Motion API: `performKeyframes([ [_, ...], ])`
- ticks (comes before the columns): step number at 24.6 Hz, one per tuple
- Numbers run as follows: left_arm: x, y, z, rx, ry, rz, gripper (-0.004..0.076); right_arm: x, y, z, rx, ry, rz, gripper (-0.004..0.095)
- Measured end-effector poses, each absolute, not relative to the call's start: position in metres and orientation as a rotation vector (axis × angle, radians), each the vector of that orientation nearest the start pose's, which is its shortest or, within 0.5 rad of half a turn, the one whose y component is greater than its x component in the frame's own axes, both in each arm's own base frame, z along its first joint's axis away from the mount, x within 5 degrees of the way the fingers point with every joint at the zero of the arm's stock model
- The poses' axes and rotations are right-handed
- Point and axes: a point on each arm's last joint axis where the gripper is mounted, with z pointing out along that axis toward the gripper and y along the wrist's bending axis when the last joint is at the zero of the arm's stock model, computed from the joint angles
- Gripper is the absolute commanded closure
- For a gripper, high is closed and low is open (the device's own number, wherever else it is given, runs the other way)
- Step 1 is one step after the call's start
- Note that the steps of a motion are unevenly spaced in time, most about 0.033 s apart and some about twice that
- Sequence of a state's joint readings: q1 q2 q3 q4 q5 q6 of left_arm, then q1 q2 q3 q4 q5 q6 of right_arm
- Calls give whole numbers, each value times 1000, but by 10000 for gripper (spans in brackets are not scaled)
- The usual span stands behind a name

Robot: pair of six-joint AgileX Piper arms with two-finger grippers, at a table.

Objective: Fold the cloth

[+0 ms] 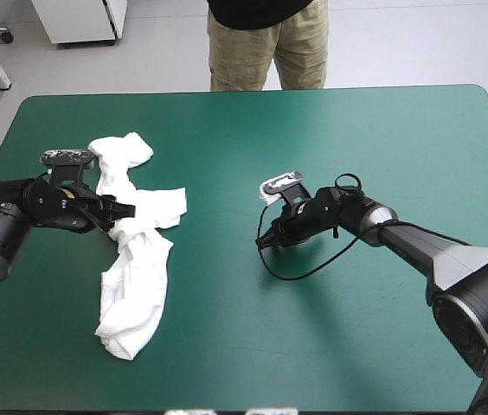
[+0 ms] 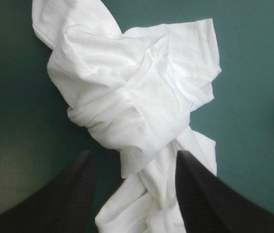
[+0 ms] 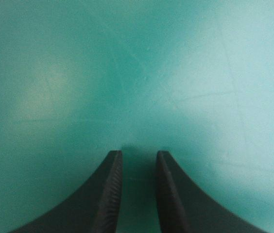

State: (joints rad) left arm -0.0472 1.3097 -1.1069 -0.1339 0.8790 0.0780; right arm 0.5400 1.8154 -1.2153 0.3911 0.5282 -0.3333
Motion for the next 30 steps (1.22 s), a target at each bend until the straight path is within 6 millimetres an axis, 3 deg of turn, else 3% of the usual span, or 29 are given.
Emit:
performKeyframes([
  [14,265,-22,323,95,2559,-152,348,319,212,208,-760,2503,448,665],
  [18,265,-22,323,97,2563,-148,348,317,210,216,-760,2483,451,665],
  [21,264,-22,323,105,2563,-146,348,307,204,246,-765,2413,449,665],
  [25,264,-22,323,106,2564,-145,348,280,184,313,-725,2264,439,664],
  [30,265,-22,323,100,2560,-147,347,224,142,389,-629,2099,380,664],
])
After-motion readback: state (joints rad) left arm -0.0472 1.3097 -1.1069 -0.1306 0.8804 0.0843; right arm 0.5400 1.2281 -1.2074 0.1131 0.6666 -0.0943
